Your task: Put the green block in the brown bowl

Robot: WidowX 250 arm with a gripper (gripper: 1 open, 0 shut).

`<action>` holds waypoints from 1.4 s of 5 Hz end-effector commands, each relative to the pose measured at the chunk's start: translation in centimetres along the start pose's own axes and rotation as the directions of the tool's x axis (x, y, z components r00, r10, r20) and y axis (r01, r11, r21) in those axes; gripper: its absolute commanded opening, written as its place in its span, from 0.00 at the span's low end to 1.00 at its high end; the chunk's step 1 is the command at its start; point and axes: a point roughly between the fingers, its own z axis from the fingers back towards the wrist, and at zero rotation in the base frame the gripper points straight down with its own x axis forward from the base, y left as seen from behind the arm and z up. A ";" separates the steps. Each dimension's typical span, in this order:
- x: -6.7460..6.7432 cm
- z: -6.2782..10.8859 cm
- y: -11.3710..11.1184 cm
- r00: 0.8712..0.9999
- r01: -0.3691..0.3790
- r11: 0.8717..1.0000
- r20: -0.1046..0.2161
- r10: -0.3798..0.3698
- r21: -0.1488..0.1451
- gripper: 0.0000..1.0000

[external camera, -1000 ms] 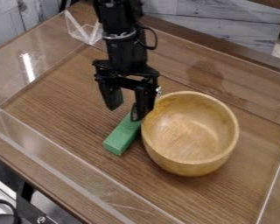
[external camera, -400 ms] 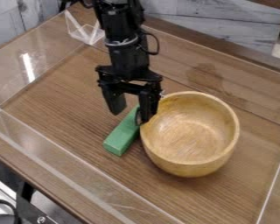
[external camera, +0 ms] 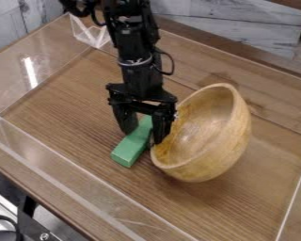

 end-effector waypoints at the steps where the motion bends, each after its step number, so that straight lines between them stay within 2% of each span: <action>1: 0.6 -0.3 -0.2 1.000 0.008 1.000 0.022 -0.008 0.002 1.00; 2: 0.7 -0.9 -0.2 1.000 0.001 1.000 0.018 -0.001 0.001 1.00; 3: 0.6 -1.2 -0.2 1.000 0.002 1.000 0.010 -0.002 0.000 0.00; 5: -0.1 -1.1 -0.5 0.999 -0.036 0.999 -0.031 0.035 -0.031 0.00; 7: -0.7 -0.8 -0.6 0.997 -0.042 0.998 -0.069 0.039 -0.043 0.00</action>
